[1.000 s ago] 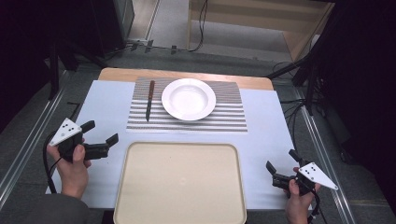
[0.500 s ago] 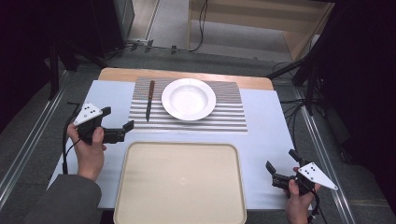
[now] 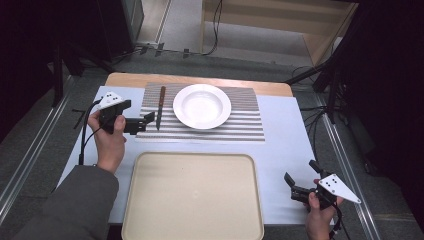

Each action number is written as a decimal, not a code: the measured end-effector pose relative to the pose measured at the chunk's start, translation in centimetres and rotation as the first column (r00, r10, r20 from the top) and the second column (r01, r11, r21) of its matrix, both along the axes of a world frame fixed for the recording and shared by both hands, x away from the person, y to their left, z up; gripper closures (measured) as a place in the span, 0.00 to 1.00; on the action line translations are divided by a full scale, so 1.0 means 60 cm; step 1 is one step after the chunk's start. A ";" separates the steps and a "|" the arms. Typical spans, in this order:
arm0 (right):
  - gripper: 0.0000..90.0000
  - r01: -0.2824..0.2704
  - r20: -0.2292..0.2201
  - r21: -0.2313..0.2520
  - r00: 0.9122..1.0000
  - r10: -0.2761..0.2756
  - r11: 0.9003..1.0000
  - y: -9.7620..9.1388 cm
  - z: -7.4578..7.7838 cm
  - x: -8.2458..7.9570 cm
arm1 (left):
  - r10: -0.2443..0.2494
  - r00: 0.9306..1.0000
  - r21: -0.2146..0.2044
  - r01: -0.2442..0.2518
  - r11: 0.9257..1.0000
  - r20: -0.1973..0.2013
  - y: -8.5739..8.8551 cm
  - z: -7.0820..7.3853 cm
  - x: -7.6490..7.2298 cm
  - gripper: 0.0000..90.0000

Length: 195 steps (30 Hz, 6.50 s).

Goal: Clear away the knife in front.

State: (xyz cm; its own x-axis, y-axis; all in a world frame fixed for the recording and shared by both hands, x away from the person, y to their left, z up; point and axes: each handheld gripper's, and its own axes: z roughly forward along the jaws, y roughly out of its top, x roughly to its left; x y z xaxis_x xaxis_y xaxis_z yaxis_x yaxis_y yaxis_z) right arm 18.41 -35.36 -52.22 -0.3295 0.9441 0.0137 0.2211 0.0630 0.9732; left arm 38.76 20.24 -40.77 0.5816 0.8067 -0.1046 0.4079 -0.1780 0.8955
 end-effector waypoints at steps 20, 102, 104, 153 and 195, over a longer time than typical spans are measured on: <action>0.00 -0.003 0.001 -0.006 1.000 0.003 1.000 0.001 0.000 0.001 | 0.031 0.982 0.032 -0.026 0.999 -0.188 -0.030 -0.024 0.120 0.14; 0.00 -0.003 -0.005 -0.037 1.000 0.003 0.999 0.006 -0.002 0.005 | 0.238 0.882 0.313 -0.110 0.943 -0.406 -0.092 -0.120 0.256 0.85; 0.00 -0.003 -0.006 -0.037 1.000 0.003 0.999 0.006 -0.002 0.005 | 0.233 0.884 0.308 -0.107 0.945 -0.405 -0.090 -0.116 0.253 0.85; 0.00 0.001 -0.016 -0.044 1.000 -0.002 0.999 0.008 -0.002 0.007 | 0.085 0.921 0.185 -0.014 0.983 -0.381 -0.054 -0.044 0.072 0.85; 0.00 -0.001 -0.022 -0.049 1.000 0.000 0.999 0.009 -0.002 0.007 | -0.048 0.931 0.109 0.093 0.990 -0.362 -0.042 -0.069 -0.115 0.85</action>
State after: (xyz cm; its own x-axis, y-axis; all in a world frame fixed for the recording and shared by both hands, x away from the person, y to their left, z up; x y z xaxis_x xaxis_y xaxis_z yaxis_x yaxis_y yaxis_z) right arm 18.84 -34.79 -52.34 -0.3304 0.9435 -0.0250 0.2424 0.1104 0.9639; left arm 31.85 17.70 -44.92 0.5796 0.7848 -0.2193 0.6795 -0.3169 0.6617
